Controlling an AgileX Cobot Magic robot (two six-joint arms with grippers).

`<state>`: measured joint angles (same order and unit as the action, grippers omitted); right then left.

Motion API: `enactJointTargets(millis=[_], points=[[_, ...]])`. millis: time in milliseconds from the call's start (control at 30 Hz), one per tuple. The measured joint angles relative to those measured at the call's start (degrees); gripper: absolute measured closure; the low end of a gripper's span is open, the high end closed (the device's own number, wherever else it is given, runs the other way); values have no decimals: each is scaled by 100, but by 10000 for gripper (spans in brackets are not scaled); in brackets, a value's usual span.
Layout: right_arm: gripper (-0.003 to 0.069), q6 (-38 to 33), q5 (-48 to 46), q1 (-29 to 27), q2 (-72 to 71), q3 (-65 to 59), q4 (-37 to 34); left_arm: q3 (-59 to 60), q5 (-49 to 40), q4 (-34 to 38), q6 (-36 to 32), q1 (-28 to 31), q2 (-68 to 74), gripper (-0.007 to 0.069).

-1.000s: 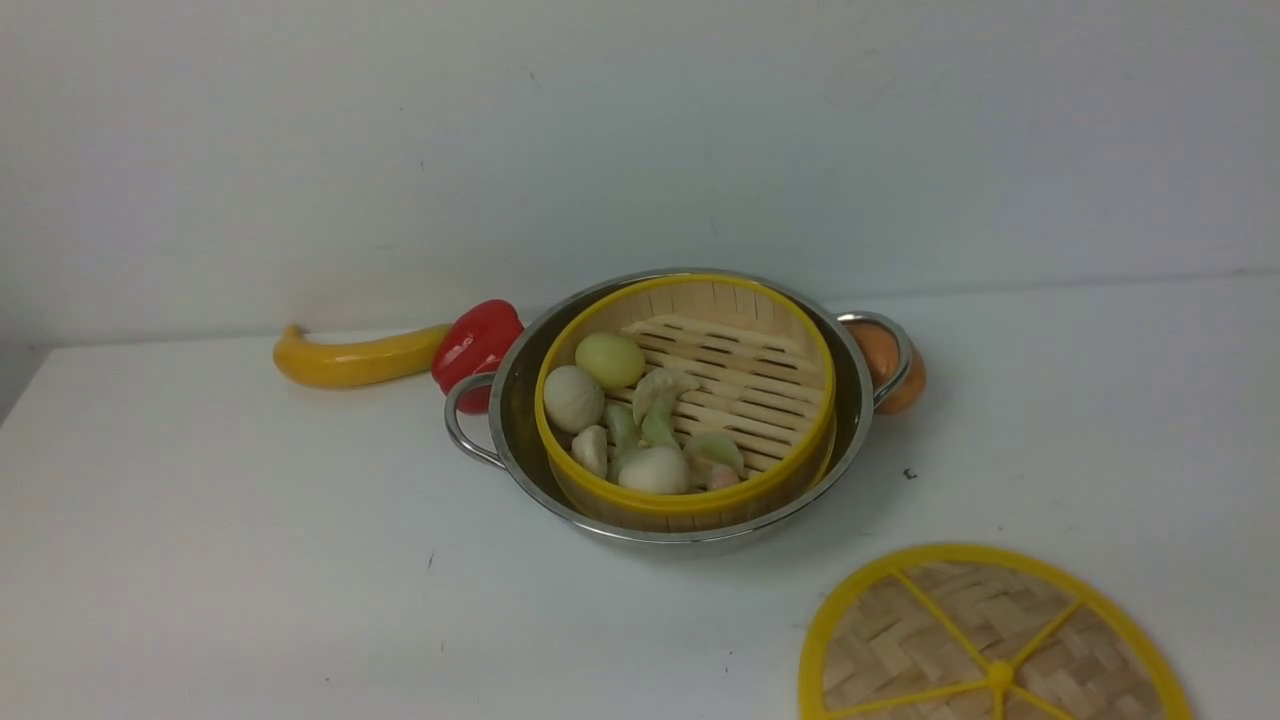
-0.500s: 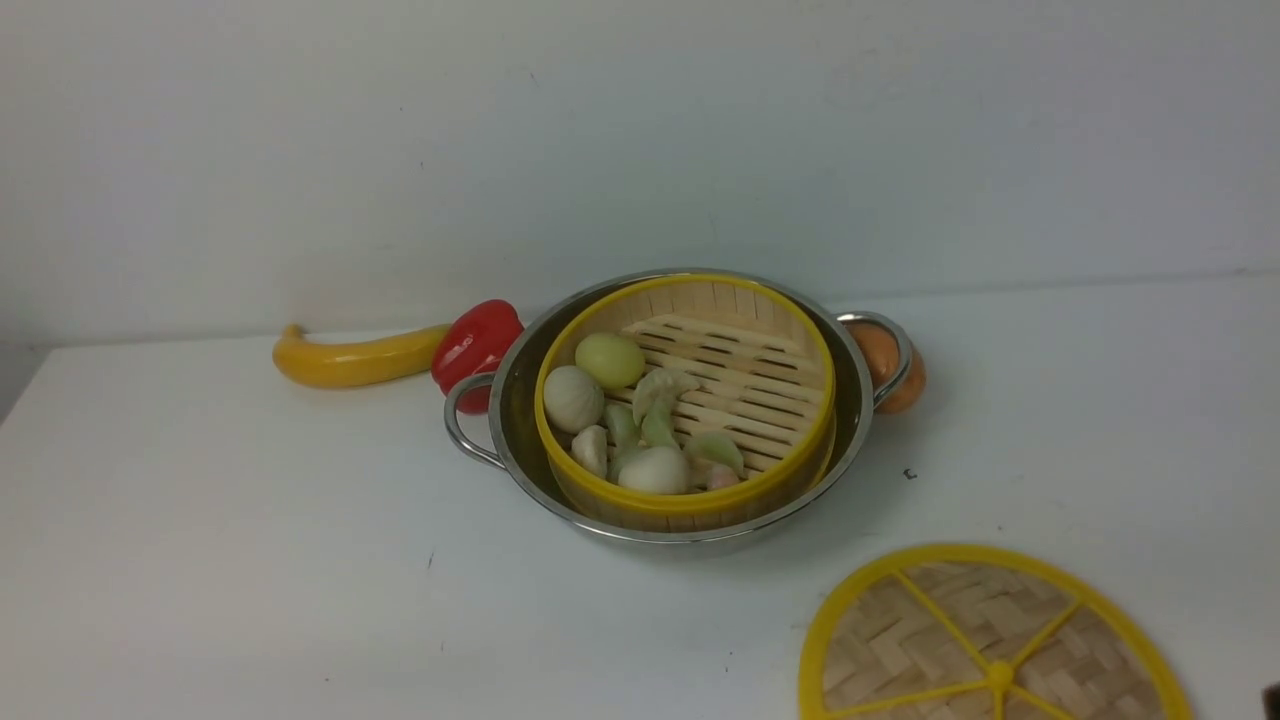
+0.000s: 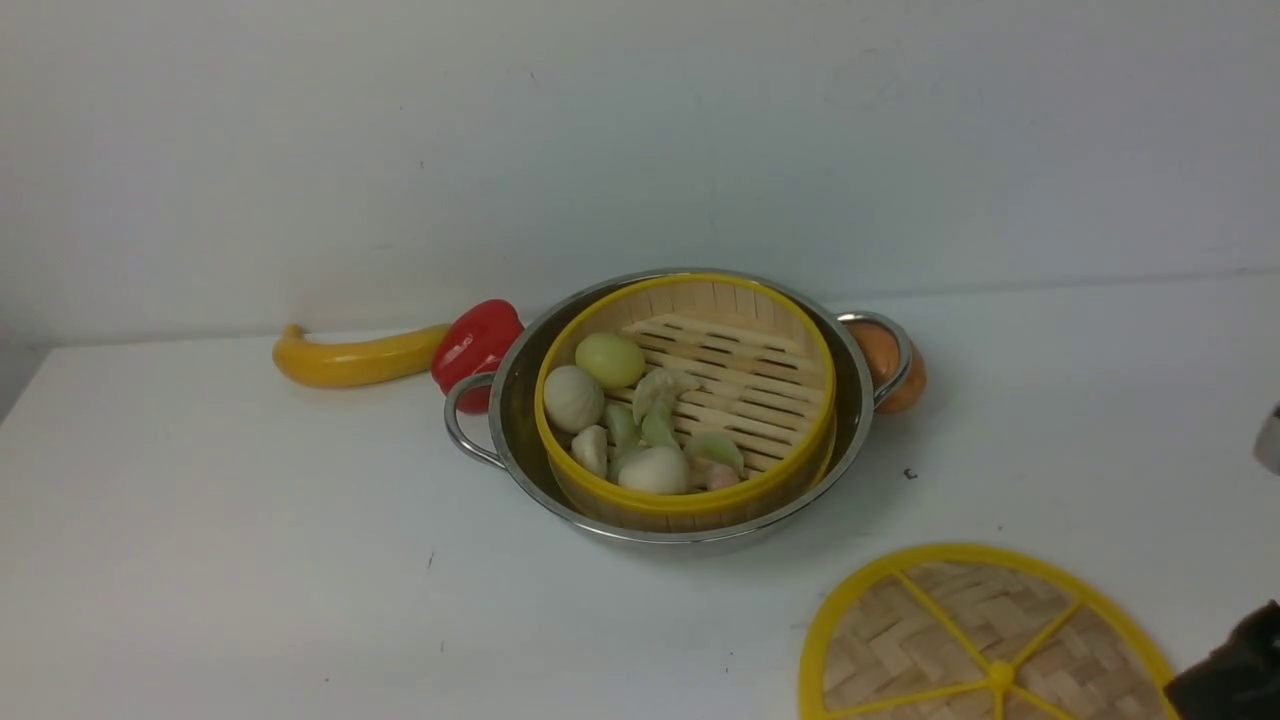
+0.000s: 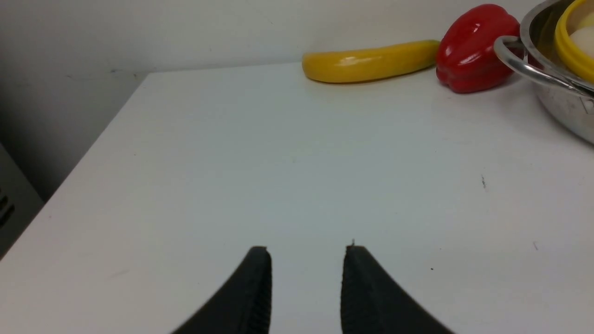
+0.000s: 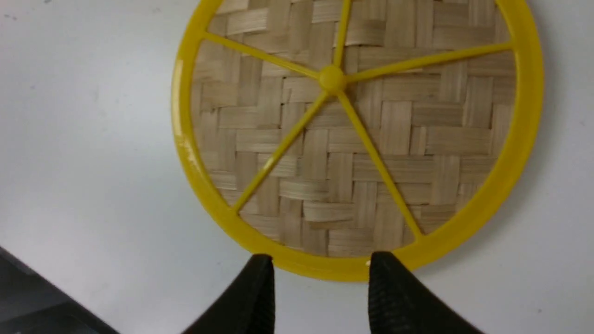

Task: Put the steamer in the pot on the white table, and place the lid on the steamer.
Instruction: 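Move the gripper down to the bamboo steamer lid and grasp its center knob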

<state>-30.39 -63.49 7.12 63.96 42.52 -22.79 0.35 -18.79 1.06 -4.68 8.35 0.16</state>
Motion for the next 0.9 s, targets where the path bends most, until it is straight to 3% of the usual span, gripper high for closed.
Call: enactJointTargets(millis=[300, 400, 500, 700, 900], points=[[309, 164, 1325, 1093, 700, 0, 136, 0, 0, 0, 0, 0, 0, 404], [284, 478, 1507, 1473, 924, 57, 326, 0, 0, 0, 0, 0, 0, 400], [279, 1265, 1480, 1882, 1366, 333, 914, 0, 0, 0, 0, 0, 0, 394], [306, 2301, 915, 2090, 2102, 1001, 1804, 0, 0, 0, 0, 0, 0, 394], [324, 2476, 848, 2090, 2439, 1124, 1905, 0, -5, 0, 0, 0, 0, 394]])
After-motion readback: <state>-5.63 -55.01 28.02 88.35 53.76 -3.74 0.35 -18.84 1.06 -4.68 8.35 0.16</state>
